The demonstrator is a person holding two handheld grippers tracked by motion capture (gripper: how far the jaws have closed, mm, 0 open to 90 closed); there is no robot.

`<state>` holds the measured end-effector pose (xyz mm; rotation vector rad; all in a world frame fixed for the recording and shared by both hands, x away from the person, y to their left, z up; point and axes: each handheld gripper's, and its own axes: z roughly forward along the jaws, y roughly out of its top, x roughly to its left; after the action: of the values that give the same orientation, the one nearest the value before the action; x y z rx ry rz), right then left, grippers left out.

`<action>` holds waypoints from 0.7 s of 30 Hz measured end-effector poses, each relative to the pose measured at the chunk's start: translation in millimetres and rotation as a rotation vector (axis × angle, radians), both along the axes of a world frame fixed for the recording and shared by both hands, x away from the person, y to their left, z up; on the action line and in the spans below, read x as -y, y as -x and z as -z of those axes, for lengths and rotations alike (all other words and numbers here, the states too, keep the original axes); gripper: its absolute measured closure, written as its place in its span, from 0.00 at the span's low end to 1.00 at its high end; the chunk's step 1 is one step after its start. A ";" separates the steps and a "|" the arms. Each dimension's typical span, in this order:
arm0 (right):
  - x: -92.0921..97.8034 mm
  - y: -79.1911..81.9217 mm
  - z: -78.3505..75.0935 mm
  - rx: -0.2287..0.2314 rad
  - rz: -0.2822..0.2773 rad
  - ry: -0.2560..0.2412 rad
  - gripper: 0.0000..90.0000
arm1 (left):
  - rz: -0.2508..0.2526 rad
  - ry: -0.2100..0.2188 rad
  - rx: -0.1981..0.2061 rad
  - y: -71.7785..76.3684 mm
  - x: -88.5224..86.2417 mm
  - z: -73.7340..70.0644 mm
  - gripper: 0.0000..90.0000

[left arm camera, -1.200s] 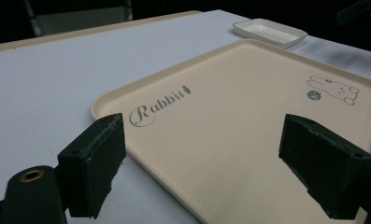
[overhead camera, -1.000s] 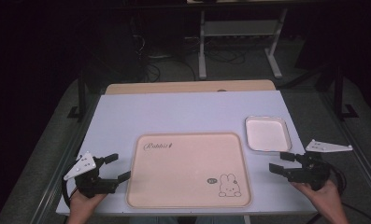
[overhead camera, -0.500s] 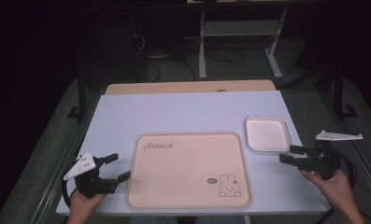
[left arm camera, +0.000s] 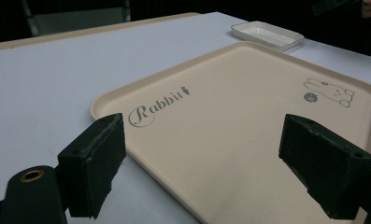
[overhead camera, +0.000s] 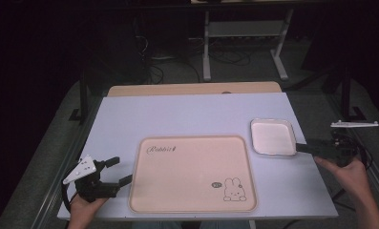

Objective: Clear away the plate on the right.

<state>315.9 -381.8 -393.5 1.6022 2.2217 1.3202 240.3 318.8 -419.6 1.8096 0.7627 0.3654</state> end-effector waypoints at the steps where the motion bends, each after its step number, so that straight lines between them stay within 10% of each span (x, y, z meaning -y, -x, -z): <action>1: 1.5 -3.0 0.7 -0.001 0.010 -0.003 0.29 | 0.000 -0.002 -0.001 0.0 0.2 0.1 0.16; 21: 16.7 -54.1 23.6 -0.194 0.198 -0.013 0.45 | 0.018 -0.010 -0.011 -1.1 2.1 0.7 0.16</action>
<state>370.0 -398.5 -417.1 1.9732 2.0892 1.1745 241.4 316.7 -420.3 1.8281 0.7528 0.3482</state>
